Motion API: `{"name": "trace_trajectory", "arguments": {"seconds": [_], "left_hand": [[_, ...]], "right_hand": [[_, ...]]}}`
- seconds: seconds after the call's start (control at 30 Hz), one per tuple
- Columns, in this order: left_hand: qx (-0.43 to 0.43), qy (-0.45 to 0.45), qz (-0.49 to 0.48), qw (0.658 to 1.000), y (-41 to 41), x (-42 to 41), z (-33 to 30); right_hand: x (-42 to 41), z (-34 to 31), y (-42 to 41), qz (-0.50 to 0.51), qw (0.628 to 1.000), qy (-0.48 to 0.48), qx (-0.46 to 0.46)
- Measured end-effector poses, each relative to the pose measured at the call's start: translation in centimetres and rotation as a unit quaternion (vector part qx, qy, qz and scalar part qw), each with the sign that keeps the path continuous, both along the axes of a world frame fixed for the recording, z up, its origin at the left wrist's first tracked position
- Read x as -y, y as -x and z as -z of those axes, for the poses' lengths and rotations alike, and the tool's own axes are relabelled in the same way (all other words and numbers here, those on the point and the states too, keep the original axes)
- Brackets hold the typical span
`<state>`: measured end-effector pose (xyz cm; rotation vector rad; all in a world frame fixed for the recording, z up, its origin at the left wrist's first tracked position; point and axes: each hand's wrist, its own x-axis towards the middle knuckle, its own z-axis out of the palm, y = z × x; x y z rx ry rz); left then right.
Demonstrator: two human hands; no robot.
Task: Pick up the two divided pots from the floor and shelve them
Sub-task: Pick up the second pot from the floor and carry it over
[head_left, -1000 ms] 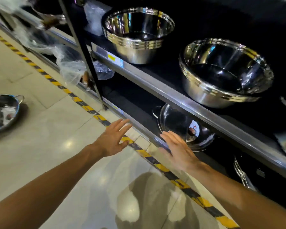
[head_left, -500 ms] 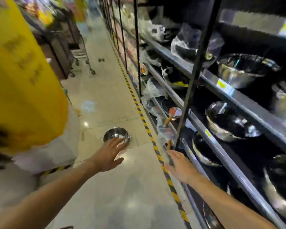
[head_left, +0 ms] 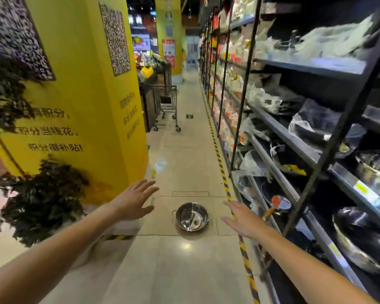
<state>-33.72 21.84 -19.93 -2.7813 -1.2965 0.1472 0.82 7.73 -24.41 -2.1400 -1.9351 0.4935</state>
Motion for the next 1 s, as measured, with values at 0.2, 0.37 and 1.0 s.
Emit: {"name": "trace_trajectory", "arguments": {"seconds": [0.2, 0.37, 1.0], "left_hand": [[0.021, 0.015, 0.009, 1.0, 1.8, -6.6, 3.4], [0.06, 0.039, 0.008, 0.997, 0.5, -11.0, 7.1], [0.09, 0.175, -0.088, 0.976, -13.2, -39.6, 21.1]], "right_hand": [[-5.7, 0.4, 1.9, 0.024, 0.999, 0.033, -0.022], [-10.8, 2.3, 0.7, 0.039, 0.998, 0.051, -0.028], [-42.7, 14.6, -14.8, 0.09, 0.982, 0.13, -0.105]]}}
